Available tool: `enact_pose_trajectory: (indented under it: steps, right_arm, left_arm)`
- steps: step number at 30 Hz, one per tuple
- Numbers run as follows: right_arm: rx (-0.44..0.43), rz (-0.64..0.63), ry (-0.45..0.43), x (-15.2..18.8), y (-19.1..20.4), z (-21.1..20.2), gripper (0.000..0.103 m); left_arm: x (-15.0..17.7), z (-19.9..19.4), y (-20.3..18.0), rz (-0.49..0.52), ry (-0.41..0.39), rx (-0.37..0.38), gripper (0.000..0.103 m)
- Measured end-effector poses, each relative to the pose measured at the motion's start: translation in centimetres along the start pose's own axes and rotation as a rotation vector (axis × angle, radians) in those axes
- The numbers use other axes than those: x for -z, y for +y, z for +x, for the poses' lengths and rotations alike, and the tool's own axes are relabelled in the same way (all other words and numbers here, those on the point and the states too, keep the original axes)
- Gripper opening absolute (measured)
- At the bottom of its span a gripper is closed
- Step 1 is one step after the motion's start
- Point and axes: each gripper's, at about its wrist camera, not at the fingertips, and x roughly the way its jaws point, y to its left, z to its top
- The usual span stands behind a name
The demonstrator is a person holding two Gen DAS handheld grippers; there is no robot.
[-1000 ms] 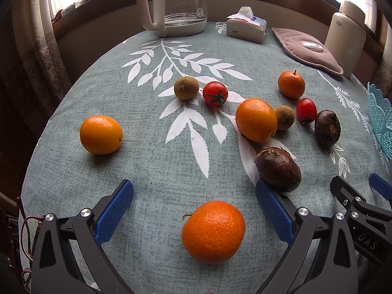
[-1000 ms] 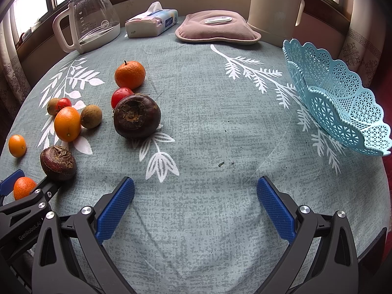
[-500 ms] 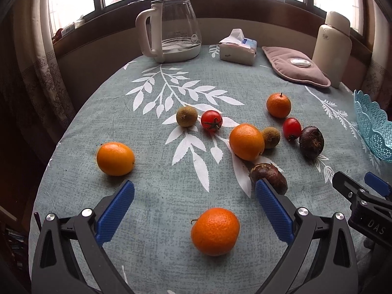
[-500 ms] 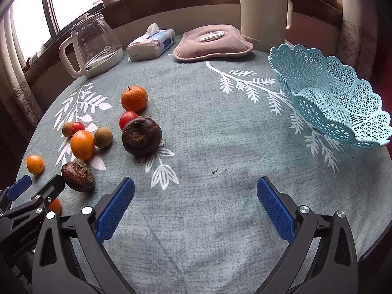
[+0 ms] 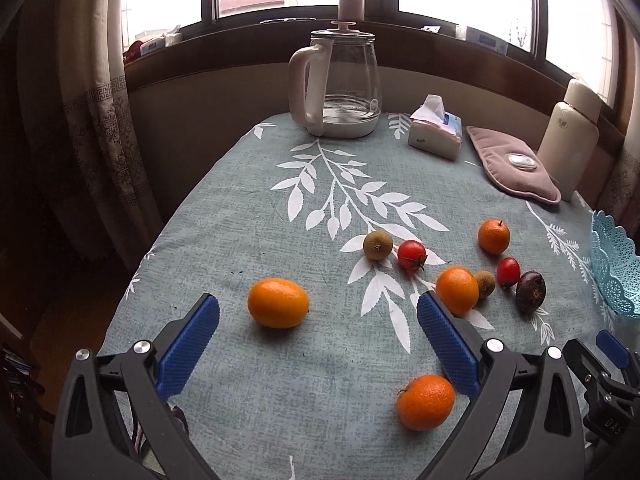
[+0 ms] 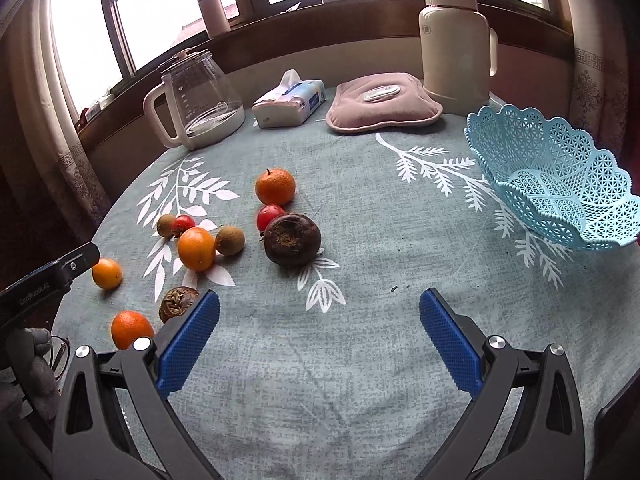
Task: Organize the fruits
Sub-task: 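Grasp the large orange with the left tool while the right tool grasps a dark brown fruit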
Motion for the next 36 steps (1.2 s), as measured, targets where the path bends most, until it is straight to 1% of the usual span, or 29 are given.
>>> enact_pose_trajectory:
  steps: [3,6,9,10,14,15,17,18,20,21,23,24,27,33,36]
  right_arm:
    - [-0.01,-0.028,0.014,0.2,0.8,0.2,0.101]
    - [-0.006,-0.045,0.026,0.4,1.2,0.5,0.101]
    - [-0.007,-0.042,0.033,0.4,1.1,0.6,0.101]
    - [-0.008,-0.041,0.035,0.4,1.1,0.6,0.101]
    - [-0.011,-0.05,0.041,0.4,1.3,0.7,0.101]
    - [-0.013,-0.053,0.044,0.4,1.4,0.8,0.101]
    - [-0.015,-0.058,0.049,0.4,1.5,0.9,0.101]
    - [-0.016,-0.06,0.052,0.4,1.6,0.9,0.101]
    - [-0.02,-0.062,0.057,0.4,1.7,1.0,0.101]
    - [-0.022,-0.064,0.059,0.4,1.8,1.1,0.101]
    - [-0.026,-0.069,0.062,0.4,2.0,1.2,0.101]
    - [-0.03,-0.071,0.065,0.4,2.1,1.2,0.101]
    - [-0.04,-0.078,0.076,0.5,2.4,1.4,0.101]
    - [-0.059,-0.141,0.092,0.6,4.1,1.7,0.1]
    - [-0.065,-0.183,0.131,0.9,5.1,2.6,0.088]
  left_arm:
    - [-0.2,0.7,1.3,-0.026,0.019,-0.005,0.098]
    - [-0.4,1.6,2.3,-0.06,0.043,0.022,0.098]
    - [-0.4,2.5,2.7,-0.065,0.067,0.032,0.098]
    - [-0.5,2.8,2.7,-0.064,0.075,0.029,0.096]
    - [-0.3,4.2,2.9,-0.077,0.115,0.049,0.084]
    - [-0.3,4.6,2.9,-0.08,0.126,0.049,0.083]
    - [-0.2,5.2,2.9,-0.085,0.144,0.05,0.076]
    - [-0.2,5.5,2.9,-0.087,0.153,0.05,0.074]
    - [-0.2,6.1,3.0,-0.093,0.17,0.047,0.062]
    - [-0.2,6.4,3.0,-0.098,0.176,0.048,0.06]
    - [-0.1,6.7,3.3,-0.107,0.181,0.04,0.05]
    - [-0.1,6.8,3.5,-0.113,0.182,0.037,0.047]
    - [-0.2,6.6,4.0,-0.133,0.18,0.059,0.046]
    - [-0.9,5.0,3.8,-0.128,0.136,0.08,0.046]
    - [-1.1,4.1,3.7,-0.123,0.116,0.091,0.046]
